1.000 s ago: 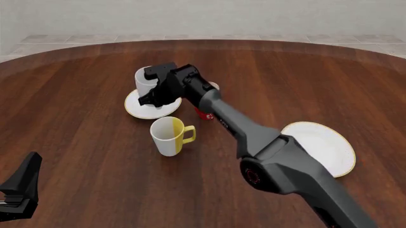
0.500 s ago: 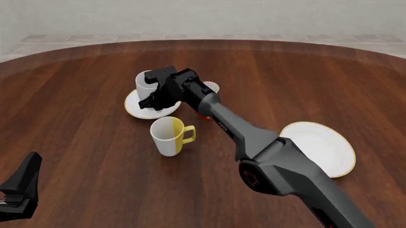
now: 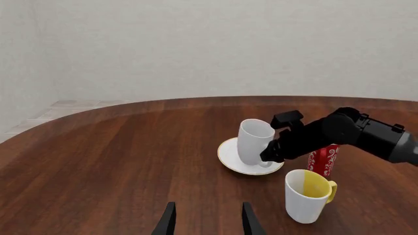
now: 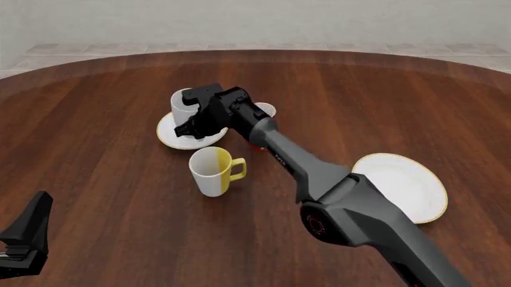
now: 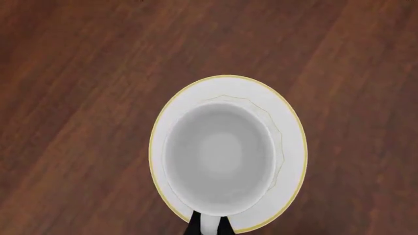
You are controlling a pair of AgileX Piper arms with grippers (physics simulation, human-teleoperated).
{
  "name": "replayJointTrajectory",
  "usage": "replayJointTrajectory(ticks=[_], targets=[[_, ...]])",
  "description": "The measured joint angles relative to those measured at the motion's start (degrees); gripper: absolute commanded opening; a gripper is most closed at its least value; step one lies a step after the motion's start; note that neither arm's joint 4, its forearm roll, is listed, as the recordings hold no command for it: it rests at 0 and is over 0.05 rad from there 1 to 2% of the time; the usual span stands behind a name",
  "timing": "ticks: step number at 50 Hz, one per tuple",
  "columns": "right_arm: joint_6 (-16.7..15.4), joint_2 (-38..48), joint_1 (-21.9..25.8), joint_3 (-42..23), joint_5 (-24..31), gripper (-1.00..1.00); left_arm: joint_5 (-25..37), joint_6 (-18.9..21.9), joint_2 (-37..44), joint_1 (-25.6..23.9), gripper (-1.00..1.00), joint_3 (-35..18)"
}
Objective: Put the white mug on the left plate.
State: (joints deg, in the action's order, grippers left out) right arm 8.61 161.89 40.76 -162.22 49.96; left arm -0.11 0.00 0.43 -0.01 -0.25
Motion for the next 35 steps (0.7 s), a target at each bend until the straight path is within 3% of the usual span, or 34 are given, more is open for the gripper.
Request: replayJointTrajectory(ticks=[6,7,35], targets=[[-0.17,0.05,0.04,-0.11,0.09,-1.0,0.0,0.0,0.0,0.0,1.0,0.0],[-0.24,0.06,0.04,-0.14,0.11,1.0,0.0,0.0,0.0,0.0,1.0,0.0],[-1.15,-0.02,-0.59,0.17,1.26,1.0,0.0,0.0,0.0,0.0,1.0,0.0]])
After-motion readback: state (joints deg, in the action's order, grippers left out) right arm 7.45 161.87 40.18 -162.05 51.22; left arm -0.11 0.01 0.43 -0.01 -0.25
